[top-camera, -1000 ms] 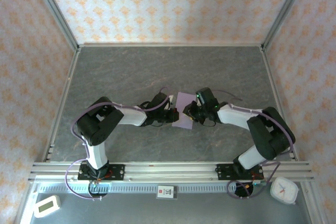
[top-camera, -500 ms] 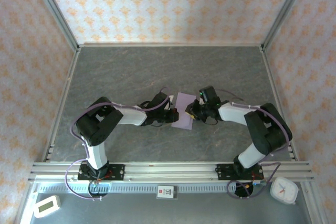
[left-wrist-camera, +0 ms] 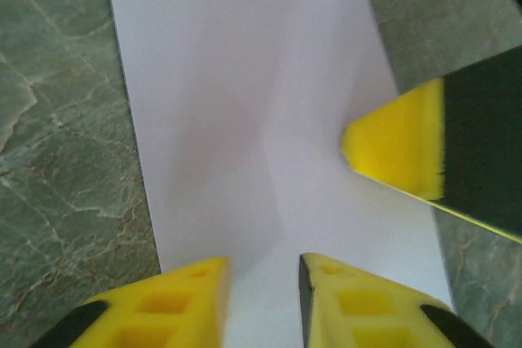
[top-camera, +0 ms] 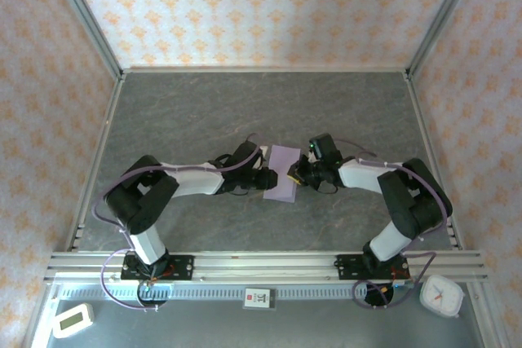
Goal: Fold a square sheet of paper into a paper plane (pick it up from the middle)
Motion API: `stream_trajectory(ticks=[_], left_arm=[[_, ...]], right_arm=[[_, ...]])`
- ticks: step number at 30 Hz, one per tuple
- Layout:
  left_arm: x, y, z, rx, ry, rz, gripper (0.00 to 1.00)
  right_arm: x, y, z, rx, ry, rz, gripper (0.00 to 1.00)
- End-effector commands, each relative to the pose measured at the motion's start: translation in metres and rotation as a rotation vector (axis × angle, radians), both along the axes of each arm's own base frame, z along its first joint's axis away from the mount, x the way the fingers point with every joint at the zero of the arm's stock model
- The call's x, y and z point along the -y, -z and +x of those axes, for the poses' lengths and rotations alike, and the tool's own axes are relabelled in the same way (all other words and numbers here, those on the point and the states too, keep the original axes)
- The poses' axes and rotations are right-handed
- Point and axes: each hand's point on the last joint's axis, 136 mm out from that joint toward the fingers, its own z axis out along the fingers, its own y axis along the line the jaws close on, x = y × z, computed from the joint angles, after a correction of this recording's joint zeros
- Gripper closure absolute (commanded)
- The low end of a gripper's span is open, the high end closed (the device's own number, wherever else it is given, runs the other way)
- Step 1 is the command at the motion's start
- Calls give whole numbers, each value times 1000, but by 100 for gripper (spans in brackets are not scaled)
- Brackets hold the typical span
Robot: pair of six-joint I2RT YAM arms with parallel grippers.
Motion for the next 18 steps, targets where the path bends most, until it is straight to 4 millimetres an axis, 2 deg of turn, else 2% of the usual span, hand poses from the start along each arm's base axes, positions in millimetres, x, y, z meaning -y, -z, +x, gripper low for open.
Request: stream_trajectory(ticks=[1,4,8,12,18], left_arm=[[-3,-20,5,77,22,25,54],[-2,-30,-1,125,54,48,44],[5,-44,-12,200,114,116,35],[15,-47,-28,272,186,213,30],[28,-40,-47,358,266,328,28]], right_arm=[[-3,-3,3,17,-10,19,86],[-4,-4,3,17,-15,26,86],[-4,-4,3,16,-15,28,86],[-4,-4,3,15,-14,27,86],[-4,-3,2,10,-14,27,86]])
